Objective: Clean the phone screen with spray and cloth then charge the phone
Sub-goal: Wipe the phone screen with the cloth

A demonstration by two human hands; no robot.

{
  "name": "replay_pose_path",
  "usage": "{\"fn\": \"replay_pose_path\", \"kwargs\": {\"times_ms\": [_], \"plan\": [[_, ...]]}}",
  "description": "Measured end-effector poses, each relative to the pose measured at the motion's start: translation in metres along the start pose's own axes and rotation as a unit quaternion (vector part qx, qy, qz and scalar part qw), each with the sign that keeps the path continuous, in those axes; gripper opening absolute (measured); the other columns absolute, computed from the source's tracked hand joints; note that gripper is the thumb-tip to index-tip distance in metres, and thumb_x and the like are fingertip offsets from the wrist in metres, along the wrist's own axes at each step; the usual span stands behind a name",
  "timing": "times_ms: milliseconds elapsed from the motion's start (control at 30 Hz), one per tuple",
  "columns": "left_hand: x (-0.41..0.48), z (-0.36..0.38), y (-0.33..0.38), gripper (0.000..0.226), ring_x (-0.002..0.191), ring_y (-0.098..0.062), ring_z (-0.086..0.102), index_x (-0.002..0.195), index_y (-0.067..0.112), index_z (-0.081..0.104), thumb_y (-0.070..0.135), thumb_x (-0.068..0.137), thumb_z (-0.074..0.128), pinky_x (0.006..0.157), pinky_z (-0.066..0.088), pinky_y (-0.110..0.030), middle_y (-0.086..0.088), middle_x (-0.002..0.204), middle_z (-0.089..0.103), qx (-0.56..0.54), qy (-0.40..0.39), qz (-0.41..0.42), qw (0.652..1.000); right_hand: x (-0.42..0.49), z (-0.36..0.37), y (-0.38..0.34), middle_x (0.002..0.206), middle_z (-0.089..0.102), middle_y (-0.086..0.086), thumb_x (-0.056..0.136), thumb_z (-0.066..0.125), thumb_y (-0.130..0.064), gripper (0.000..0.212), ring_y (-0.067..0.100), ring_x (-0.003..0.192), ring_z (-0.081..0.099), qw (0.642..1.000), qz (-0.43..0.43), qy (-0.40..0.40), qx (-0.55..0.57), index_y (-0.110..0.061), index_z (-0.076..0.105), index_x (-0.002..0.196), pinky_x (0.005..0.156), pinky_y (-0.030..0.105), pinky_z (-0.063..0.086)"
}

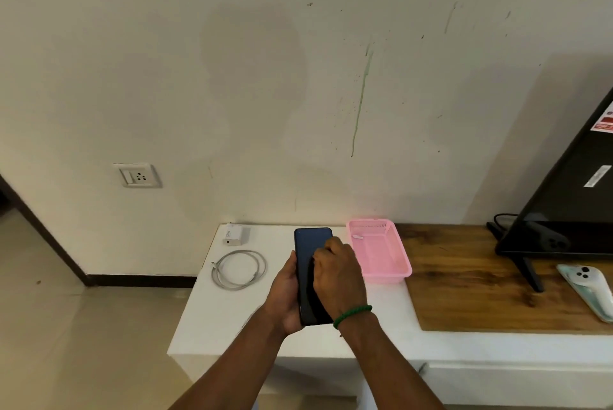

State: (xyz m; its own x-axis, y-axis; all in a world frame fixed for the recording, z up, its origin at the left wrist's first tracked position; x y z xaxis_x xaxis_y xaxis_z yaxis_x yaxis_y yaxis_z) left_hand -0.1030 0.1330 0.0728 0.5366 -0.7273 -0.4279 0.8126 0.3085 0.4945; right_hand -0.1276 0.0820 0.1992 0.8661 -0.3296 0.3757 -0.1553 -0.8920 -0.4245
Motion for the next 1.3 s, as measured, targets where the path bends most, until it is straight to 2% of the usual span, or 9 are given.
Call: {"fn": "replay_pose_path", "kwargs": {"times_ms": [300,533,633,800,933,1000,1067,1200,1300], "plan": [[0.008,-0.008,-0.003,0.065,0.102,-0.034,0.064,0.124,0.017,0.065,0.065,0.092,0.035,0.106,0.037,-0.056,-0.015,0.12,0.066,0.025,0.018,0.004,1.0,0.004,-0.011,0.023,0.091,0.059,0.011,0.091,0.048,-0.009,0.02,0.022,0.077,0.052,0.999,0.016,0.033,0.004,-0.002,0.064,0.082,0.067,0.029,0.047],[0.005,-0.002,0.001,0.064,0.094,-0.033,0.069,0.117,0.017,0.07,0.066,0.091,0.037,0.088,0.053,-0.048,-0.016,0.113,0.069,0.019,0.005,0.011,1.0,0.004,-0.009,0.011,0.091,0.059,0.013,0.091,0.048,-0.009,0.02,0.024,0.078,0.053,1.0,0.011,0.016,0.005,-0.001,0.062,0.079,0.065,0.031,0.046],[0.004,0.001,0.002,0.061,0.097,-0.032,0.069,0.116,0.016,0.071,0.063,0.091,0.041,0.085,0.054,-0.043,-0.015,0.111,0.07,-0.01,-0.004,0.011,1.0,-0.001,-0.01,-0.005,0.081,0.059,0.014,0.084,0.055,-0.003,0.016,0.028,0.069,0.054,1.0,0.0,0.015,-0.001,-0.001,0.06,0.069,0.055,0.029,0.039],[-0.001,0.008,0.002,0.064,0.112,-0.031,0.061,0.122,0.014,0.066,0.062,0.093,0.036,0.093,0.048,-0.043,-0.011,0.122,0.065,-0.003,-0.037,0.012,0.999,-0.022,0.001,-0.031,0.078,0.064,0.01,0.074,0.071,-0.007,0.007,0.025,0.07,0.062,1.0,-0.012,-0.011,0.026,-0.003,0.067,0.072,0.058,0.029,0.055],[-0.004,0.014,0.001,0.066,0.107,-0.034,0.061,0.132,0.008,0.055,0.058,0.097,0.031,0.092,0.045,-0.045,-0.014,0.119,0.061,-0.026,-0.063,0.021,0.997,-0.031,0.013,-0.025,0.075,0.065,-0.003,0.057,0.081,-0.033,0.021,0.013,0.071,0.062,0.996,0.032,-0.082,-0.034,-0.024,0.069,0.072,0.056,0.029,0.056],[-0.005,0.015,0.0,0.066,0.106,-0.034,0.061,0.133,0.008,0.053,0.058,0.097,0.031,0.092,0.045,-0.045,-0.015,0.119,0.061,-0.026,-0.067,0.021,0.997,-0.031,0.025,-0.022,0.101,0.061,0.007,0.08,0.065,-0.023,0.019,0.023,0.096,0.057,0.993,0.032,-0.114,-0.028,-0.015,0.065,0.097,0.079,0.041,0.053],[-0.004,0.014,0.002,0.065,0.107,-0.034,0.062,0.132,0.009,0.055,0.059,0.097,0.032,0.089,0.048,-0.045,-0.014,0.119,0.062,-0.018,-0.06,0.021,0.998,-0.029,0.025,-0.025,0.11,0.056,0.01,0.09,0.052,-0.016,0.021,0.024,0.105,0.052,0.996,0.026,-0.085,-0.006,-0.006,0.062,0.106,0.096,0.039,0.046],[-0.002,0.007,0.006,0.062,0.112,-0.029,0.062,0.123,0.016,0.066,0.062,0.092,0.038,0.088,0.052,-0.041,-0.01,0.121,0.066,0.004,-0.032,0.017,0.999,-0.022,0.001,-0.027,0.08,0.065,0.01,0.074,0.072,-0.007,0.005,0.024,0.069,0.062,0.999,-0.014,-0.009,0.027,-0.004,0.068,0.073,0.059,0.027,0.054],[0.0,0.006,0.008,0.058,0.096,-0.029,0.069,0.112,0.018,0.073,0.062,0.086,0.046,0.082,0.055,-0.042,-0.011,0.109,0.071,0.011,-0.021,0.013,1.0,-0.01,-0.008,-0.01,0.08,0.06,0.013,0.08,0.06,-0.003,0.011,0.027,0.067,0.055,1.0,-0.006,0.005,0.011,-0.002,0.062,0.07,0.056,0.028,0.044]]}}
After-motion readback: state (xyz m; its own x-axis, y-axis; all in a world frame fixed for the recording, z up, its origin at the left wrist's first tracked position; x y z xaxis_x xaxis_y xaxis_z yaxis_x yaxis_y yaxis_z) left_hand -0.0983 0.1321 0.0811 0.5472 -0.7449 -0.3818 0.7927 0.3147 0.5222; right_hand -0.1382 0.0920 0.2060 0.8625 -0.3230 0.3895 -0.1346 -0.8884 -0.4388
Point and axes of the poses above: each hand's wrist, its own x-axis towards the middle knuckle, its own z-axis out of the palm, y = z × x, the point moved 9 cm from there along x, towards the middle knuckle
